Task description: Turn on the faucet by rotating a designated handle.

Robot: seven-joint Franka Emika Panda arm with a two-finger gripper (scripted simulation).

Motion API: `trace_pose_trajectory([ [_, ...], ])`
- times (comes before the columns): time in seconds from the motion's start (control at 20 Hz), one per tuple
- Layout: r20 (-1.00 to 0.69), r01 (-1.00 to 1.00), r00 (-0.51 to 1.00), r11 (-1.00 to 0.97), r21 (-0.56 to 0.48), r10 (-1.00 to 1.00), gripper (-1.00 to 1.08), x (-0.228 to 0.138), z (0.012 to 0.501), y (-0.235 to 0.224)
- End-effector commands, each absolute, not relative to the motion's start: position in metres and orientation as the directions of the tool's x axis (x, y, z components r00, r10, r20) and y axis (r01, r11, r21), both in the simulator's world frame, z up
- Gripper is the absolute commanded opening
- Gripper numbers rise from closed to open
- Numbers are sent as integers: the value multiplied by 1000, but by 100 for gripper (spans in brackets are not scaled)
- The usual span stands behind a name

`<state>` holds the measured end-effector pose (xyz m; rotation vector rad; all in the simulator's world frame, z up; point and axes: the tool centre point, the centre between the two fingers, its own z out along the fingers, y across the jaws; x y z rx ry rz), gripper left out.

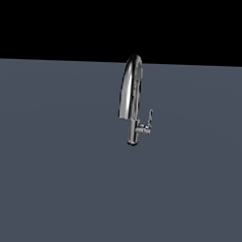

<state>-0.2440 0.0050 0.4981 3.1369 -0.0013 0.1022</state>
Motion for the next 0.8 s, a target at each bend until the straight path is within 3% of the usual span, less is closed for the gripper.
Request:
trace_pose_trajectory([
  [0.0, 65, -1, 998, -1000, 3, -1, -100, -244, 498, 5],
  [0.75, -7, -87, 996, -993, -80, -87, -100, -212, 493, 0],
])
